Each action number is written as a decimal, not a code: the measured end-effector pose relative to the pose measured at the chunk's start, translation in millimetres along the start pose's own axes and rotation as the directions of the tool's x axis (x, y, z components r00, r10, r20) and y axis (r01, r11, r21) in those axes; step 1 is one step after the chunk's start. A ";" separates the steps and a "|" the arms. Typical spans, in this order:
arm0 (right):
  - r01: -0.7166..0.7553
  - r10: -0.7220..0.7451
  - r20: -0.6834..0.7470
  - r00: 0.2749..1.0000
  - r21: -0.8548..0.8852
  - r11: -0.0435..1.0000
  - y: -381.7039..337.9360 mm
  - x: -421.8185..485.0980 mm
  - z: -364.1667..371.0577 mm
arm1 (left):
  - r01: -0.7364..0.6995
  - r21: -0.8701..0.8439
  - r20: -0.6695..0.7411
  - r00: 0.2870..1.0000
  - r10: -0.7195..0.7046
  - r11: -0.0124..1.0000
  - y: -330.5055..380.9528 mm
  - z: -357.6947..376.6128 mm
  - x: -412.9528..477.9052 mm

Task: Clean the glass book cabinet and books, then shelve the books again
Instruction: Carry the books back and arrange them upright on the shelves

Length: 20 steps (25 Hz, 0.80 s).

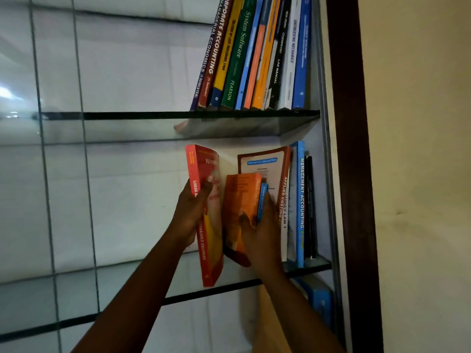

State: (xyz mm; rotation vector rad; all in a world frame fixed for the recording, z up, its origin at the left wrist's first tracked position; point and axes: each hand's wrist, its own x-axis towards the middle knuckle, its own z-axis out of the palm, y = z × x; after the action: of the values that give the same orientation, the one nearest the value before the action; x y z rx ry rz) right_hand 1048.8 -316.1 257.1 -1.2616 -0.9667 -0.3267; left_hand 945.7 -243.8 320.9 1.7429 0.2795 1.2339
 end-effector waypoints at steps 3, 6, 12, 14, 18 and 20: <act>-0.123 0.121 -0.023 0.992 -0.143 0.982 -4.8 5.1 12.2 | -0.012 -0.008 -0.003 1.000 0.012 1.000 -0.1 1.0 0.3; -0.150 0.161 0.046 0.986 -0.189 0.970 -1.3 17.0 19.7 | -0.008 -0.003 -0.014 1.000 0.008 1.000 0.4 2.9 -2.3; -0.115 0.164 0.142 0.976 -0.300 0.947 -7.0 9.2 7.3 | -0.052 -0.010 -0.064 0.997 0.051 0.999 -8.4 10.1 -14.2; -0.037 0.058 0.073 0.996 -0.264 0.964 -29.3 12.6 -14.2 | -0.092 -0.033 -0.111 0.990 0.087 0.995 -16.4 16.8 -21.6; -0.052 0.048 -0.029 0.998 -0.169 0.984 -56.8 21.7 -84.8 | -0.141 0.036 -0.165 0.976 0.145 0.989 -17.3 42.8 -19.3; -0.073 0.073 -0.004 0.997 -0.151 0.986 -55.9 14.9 -117.3 | -0.211 0.125 -0.111 0.968 0.225 0.970 -10.8 68.5 -19.8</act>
State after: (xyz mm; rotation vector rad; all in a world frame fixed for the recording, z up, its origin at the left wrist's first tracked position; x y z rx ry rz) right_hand 1069.5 -435.7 305.9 -1.4319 -0.9080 -0.3464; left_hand 996.5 -289.2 297.5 1.8329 0.2377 1.5150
